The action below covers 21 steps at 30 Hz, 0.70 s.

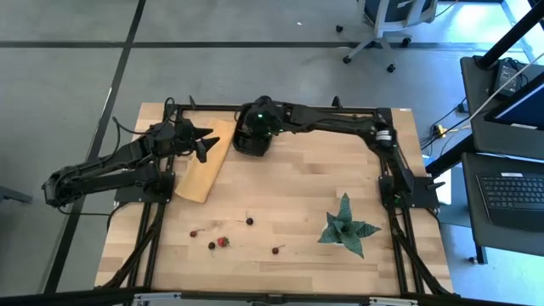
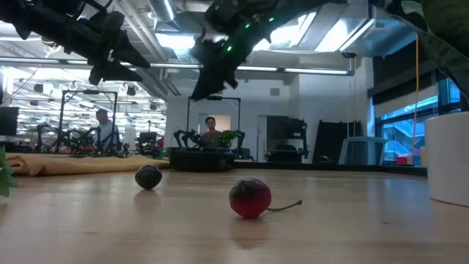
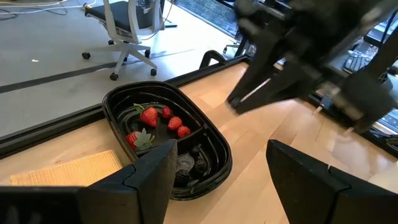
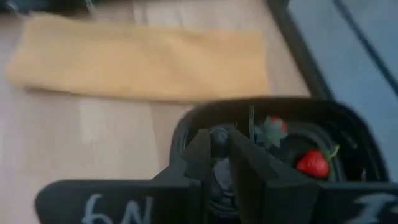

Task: Pick and placing Produce into tupperware
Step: Put the blueberry into the black bin

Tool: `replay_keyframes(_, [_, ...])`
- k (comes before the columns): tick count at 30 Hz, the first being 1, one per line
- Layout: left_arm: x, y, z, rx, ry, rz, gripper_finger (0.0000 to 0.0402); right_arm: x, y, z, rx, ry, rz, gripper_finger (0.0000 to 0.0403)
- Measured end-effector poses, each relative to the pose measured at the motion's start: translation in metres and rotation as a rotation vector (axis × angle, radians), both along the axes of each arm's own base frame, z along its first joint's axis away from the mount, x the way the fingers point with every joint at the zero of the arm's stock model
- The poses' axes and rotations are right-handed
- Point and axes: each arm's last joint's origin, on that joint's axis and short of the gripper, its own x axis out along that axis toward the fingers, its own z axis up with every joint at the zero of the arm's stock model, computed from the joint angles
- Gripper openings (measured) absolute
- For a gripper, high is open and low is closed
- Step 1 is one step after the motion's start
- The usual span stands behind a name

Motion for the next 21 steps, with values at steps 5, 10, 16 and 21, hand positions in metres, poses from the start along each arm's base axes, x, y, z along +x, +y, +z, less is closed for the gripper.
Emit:
replay_keyframes(5, [0.000,0.000,0.000,-0.001,0.001,0.000,0.0240,0.013,-0.014,-0.024,0.050,0.125,-0.035,0.0049])
replay_keyframes(10, [0.000,0.000,-0.001,-0.003,0.006,0.000,0.0240,0.019,-0.021,-0.052,0.085,0.216,-0.051,0.0049])
replay_keyframes(16, [-0.001,0.000,-0.003,-0.014,0.028,0.000,0.0240,0.020,-0.026,-0.081,0.144,0.302,-0.065,0.0049])
replay_keyframes(21, [-0.001,0.000,-0.003,-0.015,0.031,0.000,0.0240,0.020,-0.027,-0.089,0.152,0.323,-0.067,0.0049])
